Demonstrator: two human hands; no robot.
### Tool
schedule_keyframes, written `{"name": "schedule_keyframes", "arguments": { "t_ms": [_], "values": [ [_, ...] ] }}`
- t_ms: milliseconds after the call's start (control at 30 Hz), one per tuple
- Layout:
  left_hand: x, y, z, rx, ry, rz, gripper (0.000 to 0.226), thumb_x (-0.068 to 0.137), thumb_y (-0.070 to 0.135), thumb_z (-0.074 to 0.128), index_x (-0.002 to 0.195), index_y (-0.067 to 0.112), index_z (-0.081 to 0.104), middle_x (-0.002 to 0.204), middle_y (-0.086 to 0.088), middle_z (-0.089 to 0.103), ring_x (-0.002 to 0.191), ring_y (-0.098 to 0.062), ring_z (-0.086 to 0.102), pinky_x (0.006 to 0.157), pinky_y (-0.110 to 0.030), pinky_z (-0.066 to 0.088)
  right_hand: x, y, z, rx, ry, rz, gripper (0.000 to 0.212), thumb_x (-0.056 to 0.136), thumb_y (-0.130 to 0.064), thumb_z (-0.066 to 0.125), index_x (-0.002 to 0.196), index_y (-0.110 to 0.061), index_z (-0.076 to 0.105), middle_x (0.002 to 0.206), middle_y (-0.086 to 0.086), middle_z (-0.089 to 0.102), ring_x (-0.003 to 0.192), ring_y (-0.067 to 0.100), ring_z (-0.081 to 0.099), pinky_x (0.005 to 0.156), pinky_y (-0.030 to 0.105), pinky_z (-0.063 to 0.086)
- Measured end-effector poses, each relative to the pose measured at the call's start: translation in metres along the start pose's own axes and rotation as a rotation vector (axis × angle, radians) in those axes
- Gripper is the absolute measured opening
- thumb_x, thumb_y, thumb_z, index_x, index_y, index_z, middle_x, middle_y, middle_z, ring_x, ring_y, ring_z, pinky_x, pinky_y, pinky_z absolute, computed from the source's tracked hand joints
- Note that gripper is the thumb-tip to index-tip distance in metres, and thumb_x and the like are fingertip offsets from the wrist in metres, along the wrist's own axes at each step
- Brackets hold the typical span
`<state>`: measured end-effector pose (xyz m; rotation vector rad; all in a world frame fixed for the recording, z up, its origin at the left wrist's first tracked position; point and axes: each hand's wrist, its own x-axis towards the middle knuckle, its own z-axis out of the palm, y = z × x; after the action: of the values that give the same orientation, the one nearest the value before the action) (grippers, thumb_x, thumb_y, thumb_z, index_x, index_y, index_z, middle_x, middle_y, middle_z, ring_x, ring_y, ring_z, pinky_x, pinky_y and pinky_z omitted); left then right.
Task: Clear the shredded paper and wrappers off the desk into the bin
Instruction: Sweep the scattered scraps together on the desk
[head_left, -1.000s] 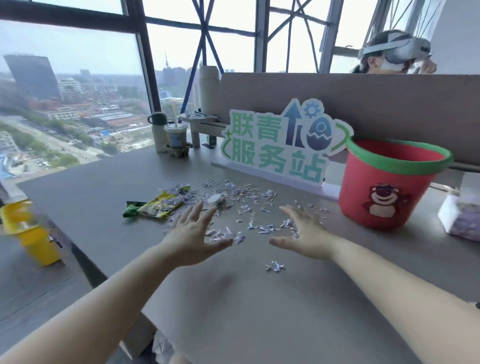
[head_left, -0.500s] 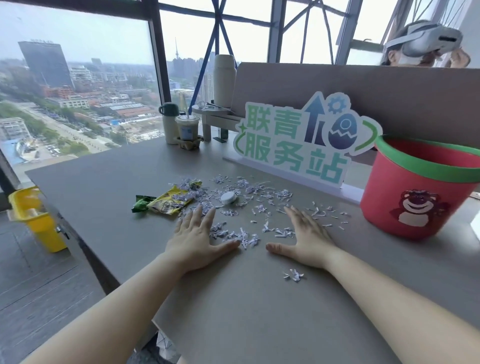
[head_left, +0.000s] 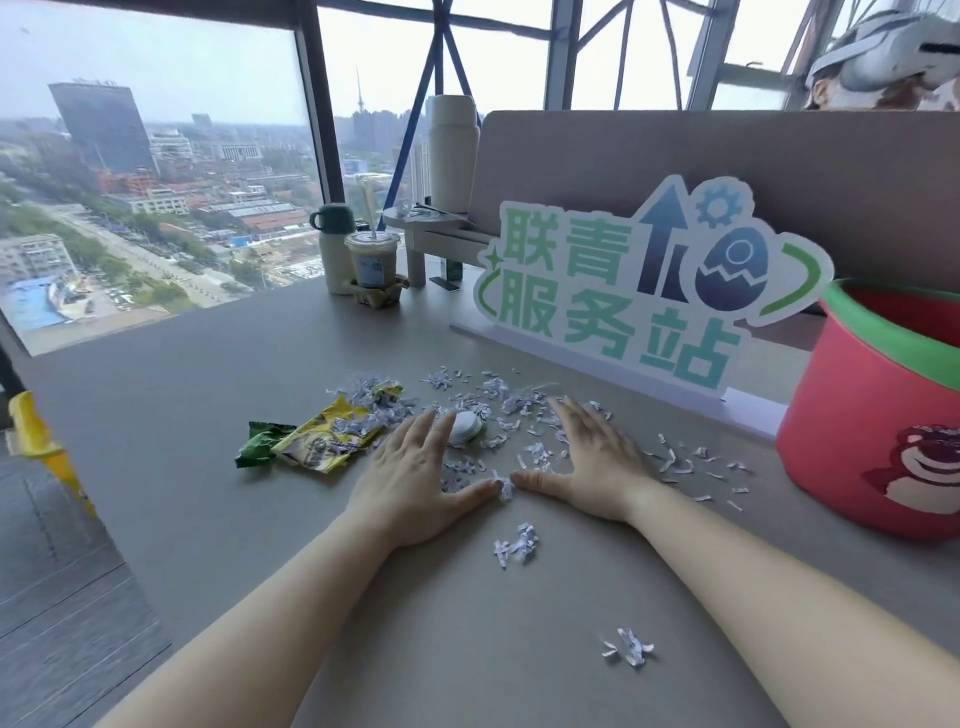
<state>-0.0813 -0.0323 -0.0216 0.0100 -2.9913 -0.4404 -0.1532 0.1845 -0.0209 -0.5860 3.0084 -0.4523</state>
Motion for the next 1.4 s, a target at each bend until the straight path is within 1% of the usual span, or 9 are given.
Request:
{"name": "schedule_keyframes", "arguments": {
  "t_ms": [233,467,600,767,867,967,1167,1267,1400],
  "values": [
    [0.032,0.001,0.004,-0.015,0.080,0.052,0.087,0.074,0.078,0.038,0.146,0.037,0.013,0.156,0.007,0.018,0.144,-0.015,0.017,0.118,-0.033,0.013,0.030,-0.003,-0.002,-0.026,0.014,-0.014,0.106,0.061,-0.090,0.035,0.145,-0.038,-0.003,0.159,-0.010,-0.006,0.147,0.019,-0.009,0.120,0.041,-0.001],
    [0.051,0.000,0.008,-0.023,0.062,0.037,0.079,0.074,0.078,0.039,0.142,0.044,0.016,0.155,0.008,0.022,0.143,-0.016,0.021,0.117,-0.036,0.019,0.057,-0.003,-0.002,0.015,-0.042,-0.050,0.092,0.070,-0.080,0.042,0.143,-0.045,-0.001,0.159,-0.009,-0.008,0.147,0.019,-0.003,0.117,0.041,0.006],
    [0.058,0.002,0.007,-0.040,0.092,0.057,0.071,0.078,0.072,0.042,0.140,0.040,0.027,0.148,0.009,0.033,0.138,-0.015,0.029,0.112,-0.033,0.024,0.068,-0.002,0.000,0.021,-0.017,-0.157,0.082,0.076,-0.074,0.043,0.144,-0.043,0.010,0.158,-0.009,0.010,0.146,0.019,0.011,0.119,0.040,0.012],
    [0.060,0.002,0.007,-0.058,0.123,0.061,0.064,0.079,0.068,0.046,0.135,0.037,0.038,0.139,0.007,0.043,0.130,-0.017,0.038,0.106,-0.032,0.032,0.069,-0.004,0.000,0.001,0.057,-0.221,0.078,0.067,-0.077,0.028,0.133,-0.039,0.042,0.143,-0.010,0.041,0.132,0.018,0.034,0.112,0.035,0.026],
    [0.059,0.002,0.006,-0.058,0.135,0.064,0.061,0.080,0.066,0.048,0.132,0.035,0.043,0.134,0.007,0.047,0.127,-0.017,0.041,0.102,-0.032,0.035,0.064,-0.004,-0.002,0.027,0.106,-0.242,0.057,0.077,-0.069,0.041,0.124,-0.038,0.051,0.130,-0.007,0.051,0.123,0.019,0.040,0.106,0.035,0.031],
    [0.055,0.002,0.006,-0.050,0.141,0.064,0.056,0.081,0.065,0.048,0.129,0.036,0.047,0.132,0.008,0.048,0.125,-0.017,0.041,0.101,-0.031,0.036,0.058,-0.005,-0.002,0.058,0.130,-0.244,0.041,0.083,-0.056,0.052,0.118,-0.035,0.056,0.122,-0.004,0.054,0.117,0.019,0.043,0.102,0.036,0.035],
    [0.049,0.003,0.005,-0.081,0.136,0.066,0.049,0.083,0.058,0.051,0.127,0.037,0.050,0.128,0.005,0.051,0.122,-0.019,0.043,0.099,-0.032,0.039,0.047,-0.009,-0.001,0.179,0.150,-0.219,0.028,0.086,-0.041,0.059,0.107,-0.025,0.064,0.109,0.004,0.057,0.107,0.022,0.051,0.091,0.030,0.037],
    [0.045,0.003,0.007,-0.123,0.156,0.102,0.042,0.085,0.049,0.055,0.125,0.034,0.054,0.125,0.002,0.055,0.121,-0.021,0.045,0.101,-0.031,0.039,0.042,-0.011,-0.001,0.238,0.156,-0.202,0.022,0.087,-0.034,0.060,0.103,-0.020,0.067,0.101,0.006,0.058,0.097,0.024,0.057,0.084,0.031,0.042],
    [0.038,0.003,0.007,-0.153,0.157,0.108,0.040,0.086,0.043,0.057,0.124,0.032,0.057,0.123,0.000,0.056,0.119,-0.022,0.046,0.100,-0.028,0.037,0.034,-0.012,-0.002,0.276,0.180,-0.187,0.018,0.086,-0.028,0.062,0.097,-0.016,0.068,0.097,0.008,0.060,0.093,0.024,0.058,0.083,0.033,0.044]
  ]
}}
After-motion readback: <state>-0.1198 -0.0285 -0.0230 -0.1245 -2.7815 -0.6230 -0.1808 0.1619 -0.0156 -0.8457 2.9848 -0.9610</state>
